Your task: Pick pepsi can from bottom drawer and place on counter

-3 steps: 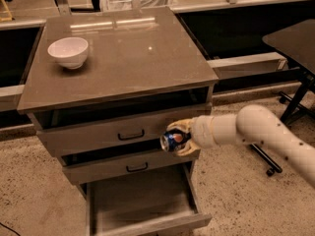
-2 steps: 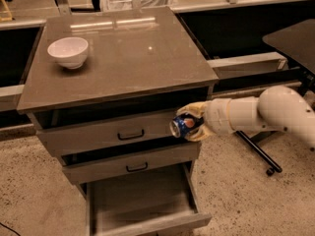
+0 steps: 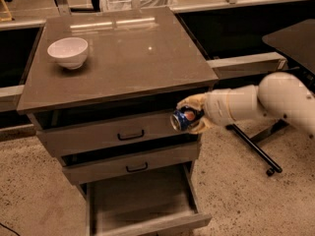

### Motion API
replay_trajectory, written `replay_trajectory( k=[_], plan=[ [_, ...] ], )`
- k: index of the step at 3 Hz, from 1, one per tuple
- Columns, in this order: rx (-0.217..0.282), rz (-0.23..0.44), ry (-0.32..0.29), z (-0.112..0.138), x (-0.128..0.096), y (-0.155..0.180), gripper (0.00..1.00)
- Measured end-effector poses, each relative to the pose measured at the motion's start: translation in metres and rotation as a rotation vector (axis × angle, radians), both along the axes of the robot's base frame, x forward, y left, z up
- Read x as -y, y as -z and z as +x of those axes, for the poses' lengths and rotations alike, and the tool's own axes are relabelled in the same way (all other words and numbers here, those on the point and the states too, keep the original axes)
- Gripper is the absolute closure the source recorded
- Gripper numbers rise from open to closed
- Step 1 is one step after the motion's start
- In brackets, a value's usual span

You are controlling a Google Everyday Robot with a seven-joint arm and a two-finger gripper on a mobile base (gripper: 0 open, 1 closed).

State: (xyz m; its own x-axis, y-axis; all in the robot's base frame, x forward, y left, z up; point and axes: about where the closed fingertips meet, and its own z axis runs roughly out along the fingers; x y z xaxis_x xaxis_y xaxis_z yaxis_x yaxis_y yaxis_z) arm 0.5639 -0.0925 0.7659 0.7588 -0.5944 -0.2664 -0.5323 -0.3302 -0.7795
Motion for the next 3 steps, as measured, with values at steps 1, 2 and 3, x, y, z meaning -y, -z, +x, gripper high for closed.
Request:
replay_trajectory(
  k=[1,2,3],
  plan=[
    [-0.071,-0.075,-0.051,0.035,-0.006,-0.016,1.00],
    [-0.124,-0.098,-0.087,0.050,-0.014,-0.019,1.00],
    [-0.120,-0.095,-0.092,0.056,-0.018,-0.027,1.00]
  ],
)
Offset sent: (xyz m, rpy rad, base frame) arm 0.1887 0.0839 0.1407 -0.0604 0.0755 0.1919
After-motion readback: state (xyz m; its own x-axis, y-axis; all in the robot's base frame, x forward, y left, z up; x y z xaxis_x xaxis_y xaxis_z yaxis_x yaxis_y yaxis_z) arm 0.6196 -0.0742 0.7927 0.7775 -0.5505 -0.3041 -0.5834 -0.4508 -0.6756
